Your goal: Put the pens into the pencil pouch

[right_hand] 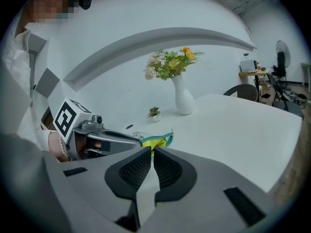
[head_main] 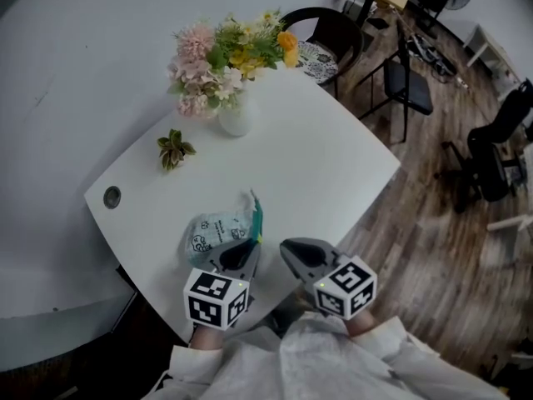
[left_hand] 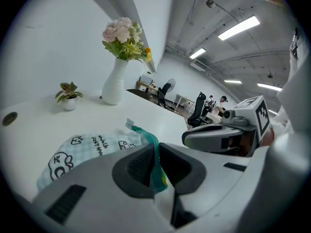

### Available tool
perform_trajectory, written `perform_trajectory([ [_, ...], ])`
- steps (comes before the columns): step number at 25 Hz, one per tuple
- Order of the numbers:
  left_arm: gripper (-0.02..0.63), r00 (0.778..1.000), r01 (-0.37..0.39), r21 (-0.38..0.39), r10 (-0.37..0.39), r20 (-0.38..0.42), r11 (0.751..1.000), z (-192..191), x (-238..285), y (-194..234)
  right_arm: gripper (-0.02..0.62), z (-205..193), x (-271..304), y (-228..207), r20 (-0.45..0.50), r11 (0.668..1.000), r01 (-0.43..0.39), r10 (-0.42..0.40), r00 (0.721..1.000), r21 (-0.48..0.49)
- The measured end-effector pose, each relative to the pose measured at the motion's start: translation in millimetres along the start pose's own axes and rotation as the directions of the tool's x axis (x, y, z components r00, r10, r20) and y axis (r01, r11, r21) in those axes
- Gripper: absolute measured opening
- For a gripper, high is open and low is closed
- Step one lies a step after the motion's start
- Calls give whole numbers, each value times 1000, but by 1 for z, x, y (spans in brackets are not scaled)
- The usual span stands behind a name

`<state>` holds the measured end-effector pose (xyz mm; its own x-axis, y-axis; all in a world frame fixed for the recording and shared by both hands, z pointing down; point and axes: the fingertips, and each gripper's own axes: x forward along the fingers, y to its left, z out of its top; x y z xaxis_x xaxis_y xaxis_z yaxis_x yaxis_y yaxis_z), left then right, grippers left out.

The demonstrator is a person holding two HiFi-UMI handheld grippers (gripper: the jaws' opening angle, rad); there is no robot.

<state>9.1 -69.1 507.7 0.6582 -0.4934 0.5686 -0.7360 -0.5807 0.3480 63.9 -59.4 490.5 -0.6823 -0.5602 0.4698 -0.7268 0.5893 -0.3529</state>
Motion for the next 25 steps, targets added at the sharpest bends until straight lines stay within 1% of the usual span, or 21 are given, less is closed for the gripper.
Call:
perform_trajectory([
  [12,32,999,0,-14,0,-54,1000,-18,25,0,23,-17,11,-16,-38,999,43,-42,998,28],
  [17,32,996,-5,-19,4,-95,1000,-30,33,-1,23,-25,13,-17,-52,998,41,-39,998,41],
  [25,39,991,-37,-21,34,-127,999,-41,40,-1,23,-30,13,-19,-67,998,51,-47,997,48],
])
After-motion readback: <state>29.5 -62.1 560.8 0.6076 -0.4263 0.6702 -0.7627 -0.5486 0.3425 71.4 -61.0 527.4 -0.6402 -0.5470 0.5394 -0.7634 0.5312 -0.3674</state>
